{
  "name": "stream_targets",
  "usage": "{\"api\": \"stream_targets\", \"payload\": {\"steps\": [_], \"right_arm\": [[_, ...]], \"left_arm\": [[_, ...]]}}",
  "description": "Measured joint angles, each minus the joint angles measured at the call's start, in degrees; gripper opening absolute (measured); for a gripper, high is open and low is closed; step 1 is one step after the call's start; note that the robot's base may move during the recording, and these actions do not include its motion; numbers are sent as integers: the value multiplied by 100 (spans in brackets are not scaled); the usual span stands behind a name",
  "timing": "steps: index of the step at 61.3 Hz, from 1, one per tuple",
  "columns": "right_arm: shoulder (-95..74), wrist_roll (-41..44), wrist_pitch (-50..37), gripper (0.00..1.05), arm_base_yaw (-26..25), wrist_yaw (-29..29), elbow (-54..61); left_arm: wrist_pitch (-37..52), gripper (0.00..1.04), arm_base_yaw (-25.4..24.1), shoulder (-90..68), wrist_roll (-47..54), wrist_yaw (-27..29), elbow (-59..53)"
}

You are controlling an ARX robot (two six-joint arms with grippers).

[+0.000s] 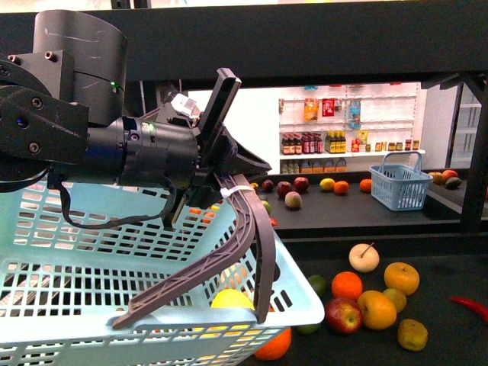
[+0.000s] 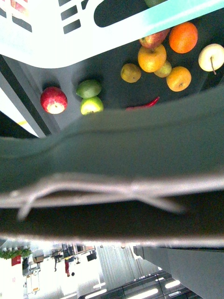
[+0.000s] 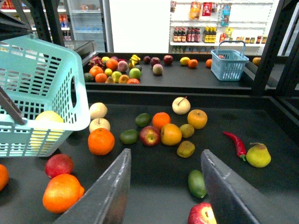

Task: Pick lemon from shelf

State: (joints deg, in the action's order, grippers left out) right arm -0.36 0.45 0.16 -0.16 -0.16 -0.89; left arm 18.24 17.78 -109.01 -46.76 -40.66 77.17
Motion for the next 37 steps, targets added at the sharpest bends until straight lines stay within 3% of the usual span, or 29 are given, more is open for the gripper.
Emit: {"api": "stream_targets", "payload": {"steps": [19, 37], "right_arm": [[2, -2, 0, 103, 0, 0, 0], [2, -7, 0, 102, 0, 0, 0]], "left_arm": [[0, 7, 0, 0, 0, 0, 0], [264, 7, 2, -2, -149, 142, -44]]}}
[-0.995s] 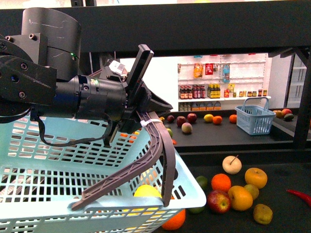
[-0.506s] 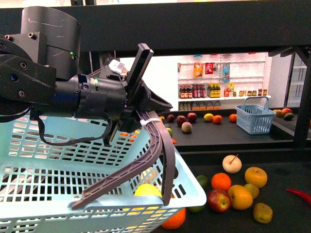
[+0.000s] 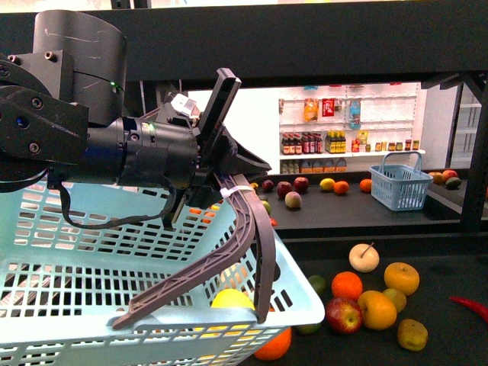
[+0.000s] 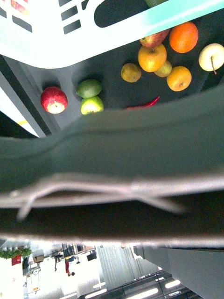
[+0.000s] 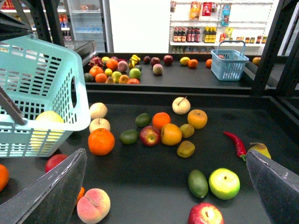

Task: Pick lemon from shelf

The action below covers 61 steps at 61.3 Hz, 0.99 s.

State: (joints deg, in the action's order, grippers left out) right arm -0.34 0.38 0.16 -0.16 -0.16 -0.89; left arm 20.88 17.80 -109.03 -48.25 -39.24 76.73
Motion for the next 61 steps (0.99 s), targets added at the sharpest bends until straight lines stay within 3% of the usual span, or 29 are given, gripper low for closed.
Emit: {"api": "stream_targets", "payload": {"steps": [5, 16, 28, 42, 61], "right_arm": [[0, 0, 0, 102, 0, 0, 0], [0, 0, 0, 102, 0, 0, 0], [0, 0, 0, 102, 0, 0, 0], [2, 0, 0, 102, 0, 0, 0], [2, -11, 0, 102, 0, 0, 0]], "left_arm": [[632, 6, -22, -39, -293, 525, -35], [999, 6, -367, -142, -892, 1510, -15], [1615, 6, -1213, -284, -1978, 2684, -15], [2258, 6, -2229, -459, -3163, 2911, 179], [3523, 6, -3230, -957, -3941, 2557, 214]]}}
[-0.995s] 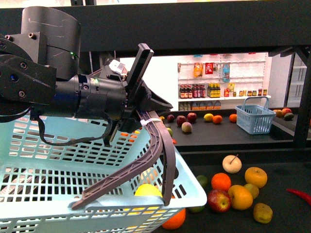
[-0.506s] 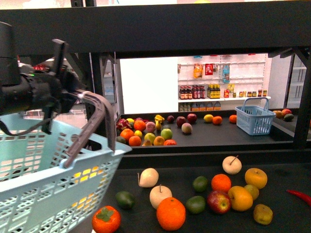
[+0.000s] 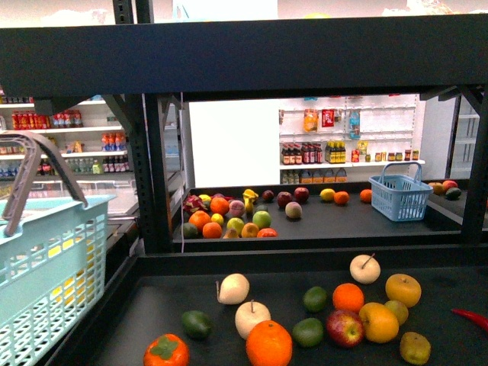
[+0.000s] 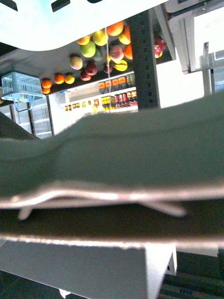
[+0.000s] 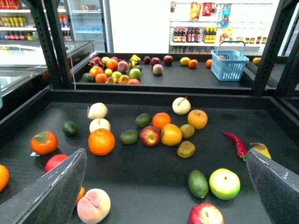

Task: Pick lemon from shelf

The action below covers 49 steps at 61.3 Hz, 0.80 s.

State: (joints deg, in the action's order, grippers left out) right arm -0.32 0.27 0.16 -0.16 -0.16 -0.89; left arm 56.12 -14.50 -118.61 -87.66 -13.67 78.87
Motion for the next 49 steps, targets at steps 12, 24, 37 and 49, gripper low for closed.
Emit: {"api": "stream_targets", "payload": {"steps": [12, 24, 37, 49], "right_arm": [[0, -4, 0, 102, 0, -2, 0], [0, -4, 0, 102, 0, 0, 0], [0, -4, 0, 102, 0, 0, 0], [0, -4, 0, 102, 0, 0, 0]], "left_arm": [[1003, 6, -566, -463, -181, -389, 105], [1700, 6, -881, -868, -407, -682, 109], [2033, 6, -968, -977, -531, -841, -39], [1899, 6, -1078, -778, -542, -1032, -267]]}}
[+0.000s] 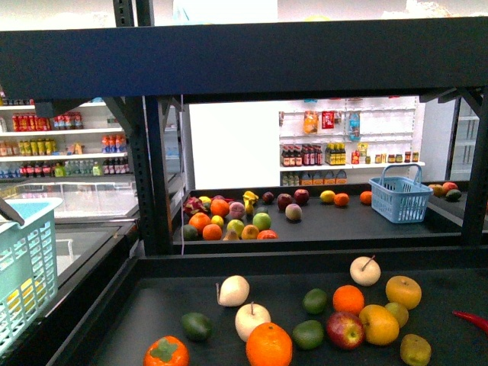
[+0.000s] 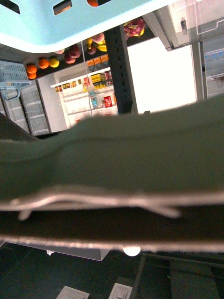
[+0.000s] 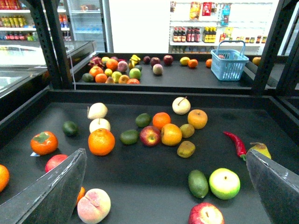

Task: Pick lemon from shelf

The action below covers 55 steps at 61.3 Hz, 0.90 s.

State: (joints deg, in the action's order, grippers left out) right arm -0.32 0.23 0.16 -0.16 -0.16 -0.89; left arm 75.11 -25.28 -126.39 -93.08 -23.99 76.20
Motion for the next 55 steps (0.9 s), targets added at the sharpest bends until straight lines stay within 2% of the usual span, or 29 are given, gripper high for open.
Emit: {"api": "stream_targets", "payload": {"steps": [16, 31, 50, 55], "right_arm": [[0, 0, 0, 102, 0, -2, 0], [0, 0, 0, 102, 0, 0, 0], [0, 0, 0, 102, 0, 0, 0], [0, 0, 0, 102, 0, 0, 0]], "left_arm": [[-238, 6, -201, 293, 136, -240, -431], [-470, 46, -181, 376, 678, -289, -590], [-1318, 99, -127, 940, 1161, -127, -601], [-1388, 97, -107, 1137, 1239, -120, -623]]}}
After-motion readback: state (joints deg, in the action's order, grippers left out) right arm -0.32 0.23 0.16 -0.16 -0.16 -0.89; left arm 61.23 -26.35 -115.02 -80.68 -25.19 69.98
